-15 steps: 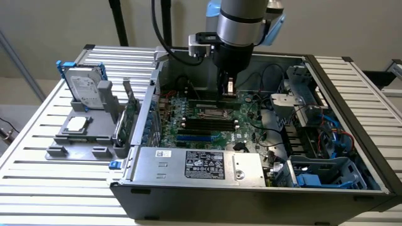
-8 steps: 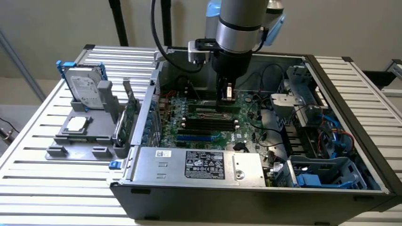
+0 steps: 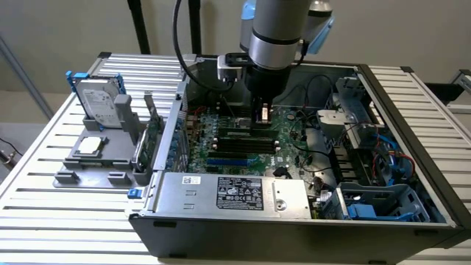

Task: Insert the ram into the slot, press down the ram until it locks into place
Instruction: 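Insert the ram into the slot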

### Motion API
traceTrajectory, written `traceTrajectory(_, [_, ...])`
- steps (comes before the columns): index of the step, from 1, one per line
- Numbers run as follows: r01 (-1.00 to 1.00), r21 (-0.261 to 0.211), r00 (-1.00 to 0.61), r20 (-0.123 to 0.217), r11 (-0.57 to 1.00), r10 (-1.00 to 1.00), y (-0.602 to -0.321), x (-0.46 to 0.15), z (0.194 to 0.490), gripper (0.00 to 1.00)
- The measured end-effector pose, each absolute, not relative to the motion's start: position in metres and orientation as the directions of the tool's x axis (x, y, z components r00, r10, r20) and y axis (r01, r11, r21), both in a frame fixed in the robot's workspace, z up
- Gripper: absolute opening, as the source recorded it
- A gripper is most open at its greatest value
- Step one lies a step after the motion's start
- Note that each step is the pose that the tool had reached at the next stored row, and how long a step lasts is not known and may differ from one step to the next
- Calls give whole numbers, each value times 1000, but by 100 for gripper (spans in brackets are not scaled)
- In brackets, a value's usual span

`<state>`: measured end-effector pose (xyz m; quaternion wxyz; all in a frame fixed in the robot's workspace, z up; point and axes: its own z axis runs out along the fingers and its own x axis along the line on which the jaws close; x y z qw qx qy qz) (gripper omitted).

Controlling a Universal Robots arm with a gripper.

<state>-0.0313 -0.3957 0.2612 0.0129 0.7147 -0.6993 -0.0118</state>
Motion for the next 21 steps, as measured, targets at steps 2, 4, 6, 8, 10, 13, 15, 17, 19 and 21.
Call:
traceTrajectory(2, [-999,33,21,8,-21,-1000,-396,-32,259,13])
traceTrajectory(4, [-999,32,19,15,-18,-1000,-396,-32,256,13])
traceTrajectory(6, [-999,30,13,22,-13,-1000,-395,-32,254,13])
traceTrajectory(8, [-1000,30,9,28,-8,-1000,-394,-32,252,13])
traceTrajectory(10, [-1000,29,4,32,-3,-999,-394,-32,250,13])
traceTrajectory(13, [-1000,28,0,39,1,-999,-392,-32,248,13])
traceTrajectory(15, [-1000,28,0,46,2,-999,-392,-32,247,13])
traceTrajectory(17, [-1000,28,-1,51,2,-999,-392,-32,246,13])
traceTrajectory(19, [-1000,27,-1,52,2,-999,-392,-32,245,13])
traceTrajectory(21, [-1000,27,-1,53,2,-999,-391,-32,244,13])
